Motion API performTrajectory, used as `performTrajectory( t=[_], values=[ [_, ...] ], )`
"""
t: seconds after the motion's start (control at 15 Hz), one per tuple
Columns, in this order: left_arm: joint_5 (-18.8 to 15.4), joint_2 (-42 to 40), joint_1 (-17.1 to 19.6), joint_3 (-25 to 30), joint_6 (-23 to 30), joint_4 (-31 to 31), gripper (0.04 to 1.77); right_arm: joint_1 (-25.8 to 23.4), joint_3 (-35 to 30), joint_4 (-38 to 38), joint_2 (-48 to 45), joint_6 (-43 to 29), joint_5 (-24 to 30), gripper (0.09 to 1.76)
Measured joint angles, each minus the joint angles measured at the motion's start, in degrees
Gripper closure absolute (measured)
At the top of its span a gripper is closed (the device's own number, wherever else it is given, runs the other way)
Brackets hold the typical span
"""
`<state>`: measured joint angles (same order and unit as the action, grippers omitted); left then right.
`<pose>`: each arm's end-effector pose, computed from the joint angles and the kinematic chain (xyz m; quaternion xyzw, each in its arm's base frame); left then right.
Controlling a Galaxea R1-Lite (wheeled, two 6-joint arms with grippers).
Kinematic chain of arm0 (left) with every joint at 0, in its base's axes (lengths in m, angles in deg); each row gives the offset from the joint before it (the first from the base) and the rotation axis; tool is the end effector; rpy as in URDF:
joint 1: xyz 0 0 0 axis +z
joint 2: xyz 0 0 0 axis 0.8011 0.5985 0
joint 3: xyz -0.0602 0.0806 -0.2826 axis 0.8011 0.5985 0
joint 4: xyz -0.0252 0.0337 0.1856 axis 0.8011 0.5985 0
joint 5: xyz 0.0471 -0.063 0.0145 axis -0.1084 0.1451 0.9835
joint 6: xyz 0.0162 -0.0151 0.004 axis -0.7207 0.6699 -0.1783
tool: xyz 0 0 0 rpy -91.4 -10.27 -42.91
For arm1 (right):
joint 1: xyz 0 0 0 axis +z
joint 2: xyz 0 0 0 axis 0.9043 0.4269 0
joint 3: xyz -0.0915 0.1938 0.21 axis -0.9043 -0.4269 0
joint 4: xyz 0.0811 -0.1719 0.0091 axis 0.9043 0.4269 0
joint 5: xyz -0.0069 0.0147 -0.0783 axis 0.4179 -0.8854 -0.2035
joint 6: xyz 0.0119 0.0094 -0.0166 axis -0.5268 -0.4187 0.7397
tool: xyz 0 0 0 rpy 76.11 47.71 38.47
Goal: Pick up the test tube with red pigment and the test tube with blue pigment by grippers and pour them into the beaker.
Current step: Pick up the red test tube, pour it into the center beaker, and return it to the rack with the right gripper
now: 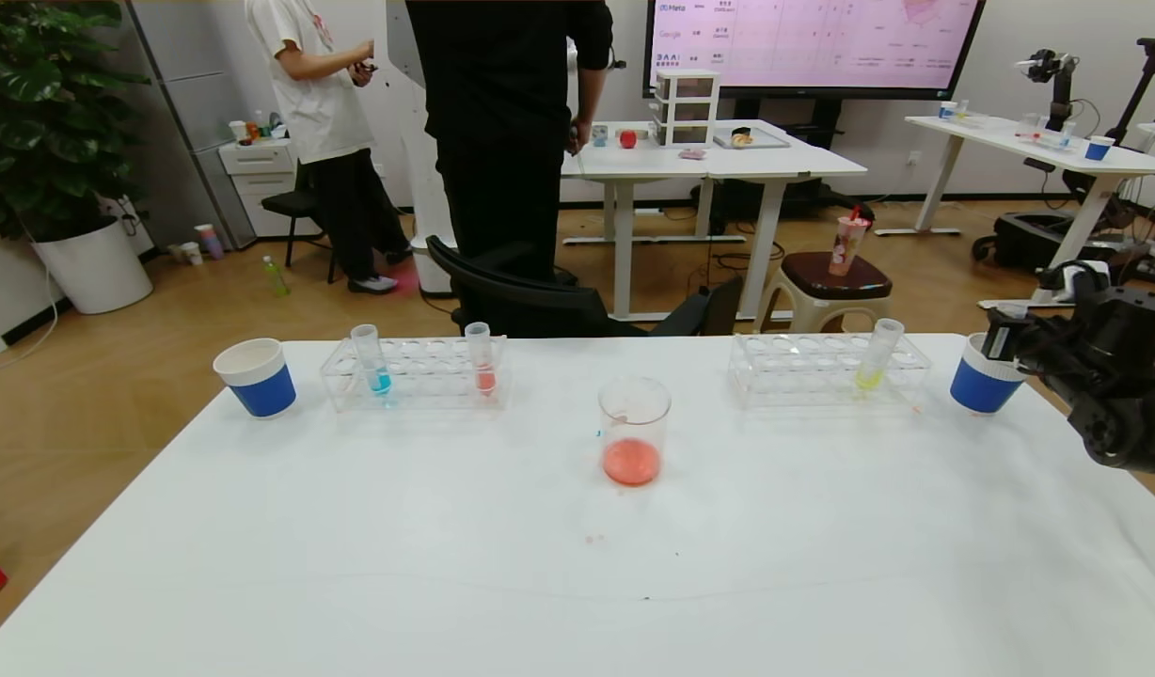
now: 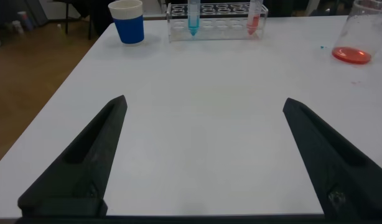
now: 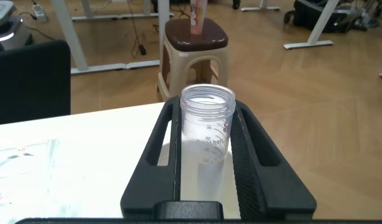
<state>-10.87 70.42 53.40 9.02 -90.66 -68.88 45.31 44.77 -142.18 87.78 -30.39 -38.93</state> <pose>-0.0227 -0.0004 0.0752 0.0098 0.0010 -0.0048 0.9999 0.4238 -0.1485 0.0948 -0.0053 0.0235 -0.1512 0.9882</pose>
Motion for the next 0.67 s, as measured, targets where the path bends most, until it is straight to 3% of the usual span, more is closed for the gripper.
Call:
performTrajectory(
  t=[0.2,0.27,0.47,0.53,0.67],
  values=[
    [0.0,0.0,0.0,0.0,0.0,0.0,0.06,0.0,-1.0,-1.9,0.5,0.0,0.1,1.33],
    [0.0,0.0,0.0,0.0,0.0,0.0,0.06,0.1,-1.4,-2.9,0.5,0.0,0.2,1.17],
    [0.0,0.0,0.0,0.0,0.0,0.0,0.06,0.8,-2.3,-3.9,0.1,-0.1,0.6,0.21],
    [0.0,0.0,0.0,0.0,0.0,0.0,0.06,1.0,-2.7,-3.8,-0.3,-0.1,0.7,0.11],
    [0.0,0.0,0.0,0.0,0.0,0.0,0.06,1.3,-3.0,-3.8,-1.3,-0.3,0.7,0.11]
  ],
)
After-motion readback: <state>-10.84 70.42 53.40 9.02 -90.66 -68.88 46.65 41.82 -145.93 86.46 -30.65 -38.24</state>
